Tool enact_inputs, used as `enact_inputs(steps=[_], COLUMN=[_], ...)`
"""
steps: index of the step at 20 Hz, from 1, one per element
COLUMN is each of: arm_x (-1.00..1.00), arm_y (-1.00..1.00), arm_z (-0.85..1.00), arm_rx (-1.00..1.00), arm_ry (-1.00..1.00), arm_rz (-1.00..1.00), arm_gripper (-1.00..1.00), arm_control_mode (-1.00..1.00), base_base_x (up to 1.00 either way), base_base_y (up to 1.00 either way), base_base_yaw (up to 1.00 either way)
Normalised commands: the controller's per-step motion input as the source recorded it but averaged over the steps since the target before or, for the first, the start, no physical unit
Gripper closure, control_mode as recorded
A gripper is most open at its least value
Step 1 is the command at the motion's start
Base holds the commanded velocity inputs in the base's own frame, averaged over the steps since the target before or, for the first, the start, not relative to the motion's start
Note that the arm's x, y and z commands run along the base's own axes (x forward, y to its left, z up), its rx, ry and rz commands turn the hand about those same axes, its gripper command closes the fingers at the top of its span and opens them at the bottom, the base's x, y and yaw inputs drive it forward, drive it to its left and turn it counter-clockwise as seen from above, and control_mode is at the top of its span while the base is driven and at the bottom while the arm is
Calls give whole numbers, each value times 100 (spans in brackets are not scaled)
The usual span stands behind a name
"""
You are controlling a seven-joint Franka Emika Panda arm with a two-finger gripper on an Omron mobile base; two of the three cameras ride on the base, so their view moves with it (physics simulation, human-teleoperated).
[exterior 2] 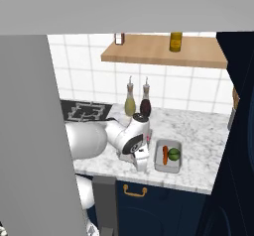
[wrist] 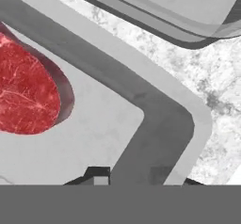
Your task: Take the meat container that has the steak and place it on the second highest rack of the freezer. Then take the vegetable container that has the carrot and avocado and place it on the highest rack of the freezer.
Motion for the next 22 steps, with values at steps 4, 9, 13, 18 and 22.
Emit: enact_inputs(steps=[4,9,13,18,22], arm_x=[-14,-23,-20,-65,-76], arm_y=[13,30,61,50,27], arm_z=[36,76,99,100,100], arm_rx=[-2,-6,-8,-2,0], arm_ry=[-3,-11,-9,-7,-1], arm_rz=[-2,-2,-8,-14,-4], arm_gripper=[100,100,100,100,100], arm_control_mode=[-100,-100,-100,-100,-100], base_base_x=[0,0,0,0,0], base_base_y=[0,0,0,0,0], base_base_yaw=[0,0,0,0,0])
